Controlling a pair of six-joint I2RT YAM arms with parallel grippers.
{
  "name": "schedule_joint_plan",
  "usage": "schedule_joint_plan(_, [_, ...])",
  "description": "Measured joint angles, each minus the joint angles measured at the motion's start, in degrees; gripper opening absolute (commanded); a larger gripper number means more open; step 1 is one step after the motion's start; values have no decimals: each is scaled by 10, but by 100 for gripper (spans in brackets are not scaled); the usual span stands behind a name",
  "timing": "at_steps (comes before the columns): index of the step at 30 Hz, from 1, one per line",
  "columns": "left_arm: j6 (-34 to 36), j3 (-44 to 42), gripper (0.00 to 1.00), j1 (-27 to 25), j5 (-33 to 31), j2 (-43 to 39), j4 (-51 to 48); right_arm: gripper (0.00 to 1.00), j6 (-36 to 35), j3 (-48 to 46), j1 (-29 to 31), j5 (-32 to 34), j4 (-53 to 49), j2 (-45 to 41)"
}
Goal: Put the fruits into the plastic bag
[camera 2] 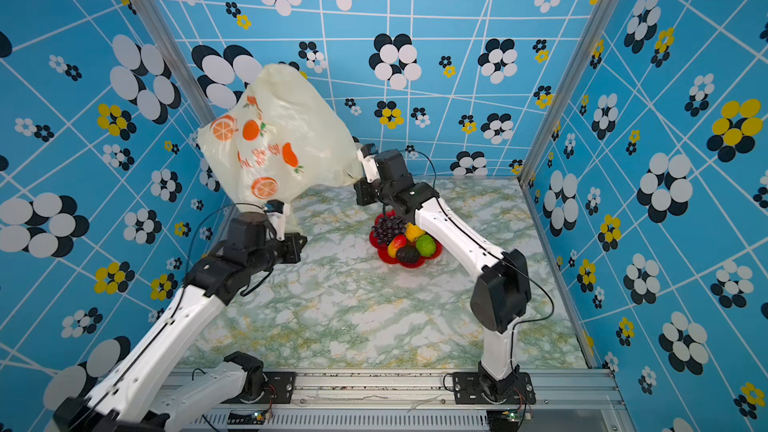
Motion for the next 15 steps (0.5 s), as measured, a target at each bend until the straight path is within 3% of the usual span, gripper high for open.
schedule_joint_plan(5, [-4, 34, 0, 19, -19, -61, -56, 0, 44, -5, 5, -3, -61, -19])
schedule_joint_plan(11, [2, 129, 0, 28, -28, -99, -59, 0, 66, 45, 18, -23, 6, -99])
schedule_joint_plan(15, [11, 163, 0, 54, -25, -87, -70, 0, 72, 56, 17, -33, 55, -106])
